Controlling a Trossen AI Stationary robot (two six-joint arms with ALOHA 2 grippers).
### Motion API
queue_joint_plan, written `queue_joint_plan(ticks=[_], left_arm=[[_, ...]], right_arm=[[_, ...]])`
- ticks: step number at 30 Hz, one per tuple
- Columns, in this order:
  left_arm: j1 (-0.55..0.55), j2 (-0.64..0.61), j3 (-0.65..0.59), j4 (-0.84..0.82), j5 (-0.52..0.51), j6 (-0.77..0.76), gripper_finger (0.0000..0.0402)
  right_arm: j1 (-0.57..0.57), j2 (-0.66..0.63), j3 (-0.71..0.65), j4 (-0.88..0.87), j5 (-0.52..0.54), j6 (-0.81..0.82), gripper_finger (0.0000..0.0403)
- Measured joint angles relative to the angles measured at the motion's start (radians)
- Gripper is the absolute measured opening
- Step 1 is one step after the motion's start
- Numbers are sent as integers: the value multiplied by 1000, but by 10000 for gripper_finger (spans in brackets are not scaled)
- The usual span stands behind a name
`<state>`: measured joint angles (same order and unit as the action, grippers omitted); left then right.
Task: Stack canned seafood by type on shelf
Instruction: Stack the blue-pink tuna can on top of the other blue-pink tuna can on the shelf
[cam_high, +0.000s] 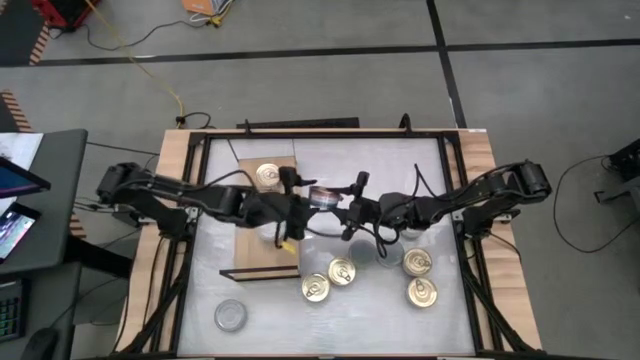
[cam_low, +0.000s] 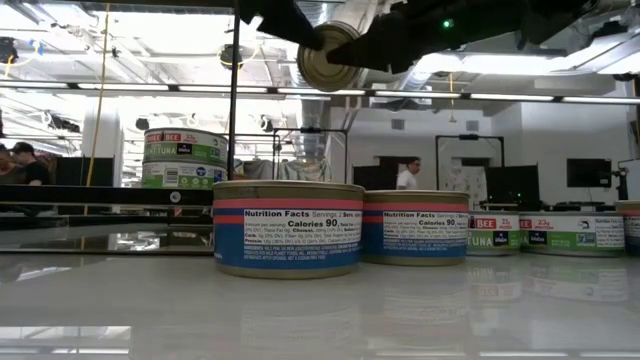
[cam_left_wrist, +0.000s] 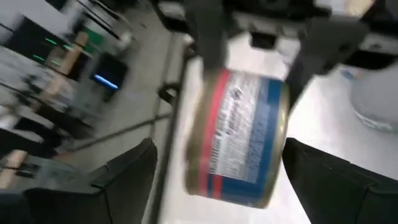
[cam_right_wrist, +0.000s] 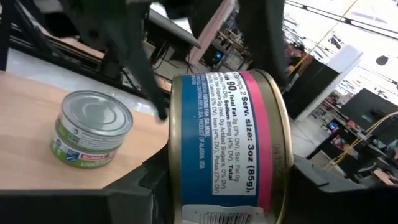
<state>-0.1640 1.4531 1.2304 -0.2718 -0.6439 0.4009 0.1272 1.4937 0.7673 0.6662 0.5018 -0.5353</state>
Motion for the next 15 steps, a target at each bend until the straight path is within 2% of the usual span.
queue_joint_plan(ticks=[4,7,15], left_arm=[[40,21,16,-86,42,-25,328],[54,21,17,-102,70,-19,308],[41,21,18,-50,96,52,191]], right_arm=[[14,0,0,0,0,-35,220],[25,0,0,4,1,-54,215],[28,0,1,20,-8,-60,230]])
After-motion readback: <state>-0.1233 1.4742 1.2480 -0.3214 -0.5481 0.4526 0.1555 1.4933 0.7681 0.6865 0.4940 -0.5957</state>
